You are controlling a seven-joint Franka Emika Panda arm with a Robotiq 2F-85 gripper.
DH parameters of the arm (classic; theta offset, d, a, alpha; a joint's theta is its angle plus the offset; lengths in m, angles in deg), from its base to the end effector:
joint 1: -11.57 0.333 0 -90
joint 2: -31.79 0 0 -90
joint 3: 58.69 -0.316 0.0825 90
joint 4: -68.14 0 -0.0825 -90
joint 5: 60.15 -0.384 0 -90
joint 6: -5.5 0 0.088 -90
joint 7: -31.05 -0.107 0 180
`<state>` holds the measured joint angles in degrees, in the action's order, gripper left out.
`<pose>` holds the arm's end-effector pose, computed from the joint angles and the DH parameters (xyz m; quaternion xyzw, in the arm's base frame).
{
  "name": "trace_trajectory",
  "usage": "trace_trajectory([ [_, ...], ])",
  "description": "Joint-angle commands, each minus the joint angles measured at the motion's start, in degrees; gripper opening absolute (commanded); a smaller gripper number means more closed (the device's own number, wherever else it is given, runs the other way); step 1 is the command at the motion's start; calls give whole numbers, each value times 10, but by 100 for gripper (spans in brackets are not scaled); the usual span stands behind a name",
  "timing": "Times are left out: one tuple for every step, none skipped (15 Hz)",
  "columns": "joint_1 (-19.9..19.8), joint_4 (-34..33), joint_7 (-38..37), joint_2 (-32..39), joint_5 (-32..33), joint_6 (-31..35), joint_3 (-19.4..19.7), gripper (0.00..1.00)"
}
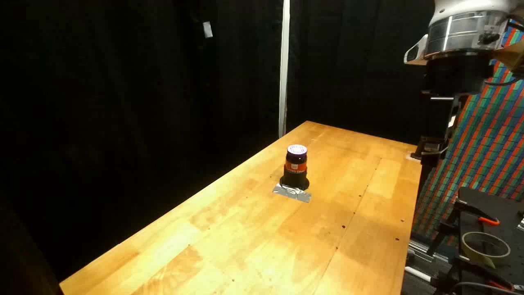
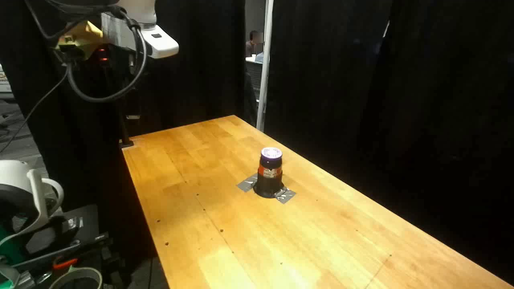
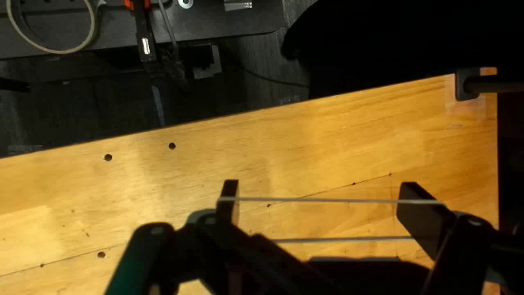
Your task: Put a rubber band around the base of the cup
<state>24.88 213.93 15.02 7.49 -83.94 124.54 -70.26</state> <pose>0.3565 0.1876 0.4127 -0.9896 0.0378 0.0659 0.1219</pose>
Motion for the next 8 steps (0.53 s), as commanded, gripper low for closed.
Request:
trace_trajectory([
  [-4,-1,1,-1,-1,-1,-3,100],
  [-4,-2,1,-1,-1,-1,-3,100],
  [-4,-2,1,-1,-1,-1,-3,100],
  [-4,-2,1,-1,-1,-1,-3,100],
  [-4,-2,1,-1,-1,-1,-3,100],
  [-9,-8,24,9,8,-5,7,100],
  [-15,-22,50,25,17,-16,19,100],
  [-26,-41,85,50,33,-21,36,100],
])
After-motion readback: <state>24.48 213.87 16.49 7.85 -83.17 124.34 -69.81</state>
